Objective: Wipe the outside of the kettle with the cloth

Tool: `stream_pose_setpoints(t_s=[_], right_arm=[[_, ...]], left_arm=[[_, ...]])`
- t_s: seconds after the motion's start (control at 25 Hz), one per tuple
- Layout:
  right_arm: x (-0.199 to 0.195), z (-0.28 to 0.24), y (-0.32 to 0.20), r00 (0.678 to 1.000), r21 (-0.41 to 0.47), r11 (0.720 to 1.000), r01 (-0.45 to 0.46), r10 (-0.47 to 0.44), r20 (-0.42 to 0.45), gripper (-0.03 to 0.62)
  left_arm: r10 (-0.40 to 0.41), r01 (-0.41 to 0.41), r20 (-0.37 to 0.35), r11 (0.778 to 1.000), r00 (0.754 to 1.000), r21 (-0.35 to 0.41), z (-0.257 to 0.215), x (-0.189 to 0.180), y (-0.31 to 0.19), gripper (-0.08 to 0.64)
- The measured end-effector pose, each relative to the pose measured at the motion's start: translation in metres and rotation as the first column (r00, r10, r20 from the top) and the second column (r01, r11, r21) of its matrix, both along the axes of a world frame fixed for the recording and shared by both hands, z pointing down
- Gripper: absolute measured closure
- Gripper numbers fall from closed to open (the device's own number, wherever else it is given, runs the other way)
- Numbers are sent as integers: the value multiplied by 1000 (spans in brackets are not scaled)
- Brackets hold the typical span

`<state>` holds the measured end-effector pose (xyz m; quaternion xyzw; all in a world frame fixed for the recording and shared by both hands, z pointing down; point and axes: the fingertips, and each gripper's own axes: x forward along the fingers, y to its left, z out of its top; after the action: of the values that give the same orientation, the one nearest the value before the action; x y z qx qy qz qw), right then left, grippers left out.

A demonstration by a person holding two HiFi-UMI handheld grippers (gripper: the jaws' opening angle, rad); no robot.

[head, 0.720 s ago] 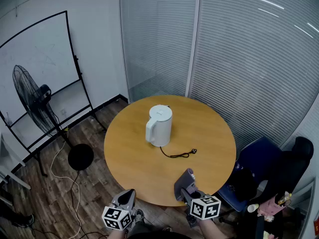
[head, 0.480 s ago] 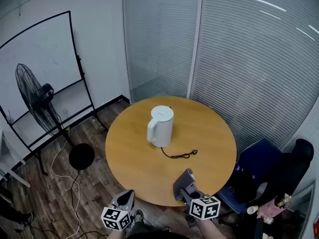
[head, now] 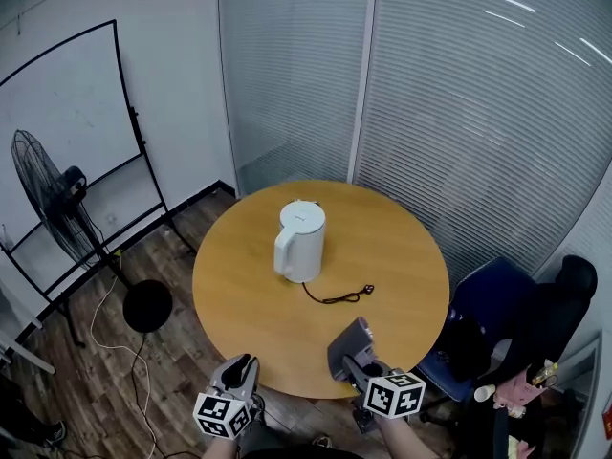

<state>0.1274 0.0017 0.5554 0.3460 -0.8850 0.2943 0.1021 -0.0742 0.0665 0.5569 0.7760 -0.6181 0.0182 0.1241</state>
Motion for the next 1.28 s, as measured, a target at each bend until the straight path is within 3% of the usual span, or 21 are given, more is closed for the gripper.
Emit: stream_pose_setpoints(t_s=[0.08,0.12,0.4,0.8,1.28], right_arm=[[-3,-2,-10,999,9,999,-38,38,-6,551],[-6,-4,-15,998,15,998,-57,57,-8,551],[-39,-17,-50,982,24,982,-188,189,-5,551],[-98,-13,-90,943,22,943,-332,332,0,551],[-125,-13,-101,895,17,894,-447,447,-5,551]], left_arm=[[42,-42,2,999,999,15,-3,-1,-19,380],[66,-67,7,998,998,20,-4,-2,-29,347],[239,-240,43,970,970,24,-15,-27,-89,314],[384,-387,80,922,920,21,-16,-86,-146,311],[539,-549,142,834,830,44,-29,-103,-187,311]])
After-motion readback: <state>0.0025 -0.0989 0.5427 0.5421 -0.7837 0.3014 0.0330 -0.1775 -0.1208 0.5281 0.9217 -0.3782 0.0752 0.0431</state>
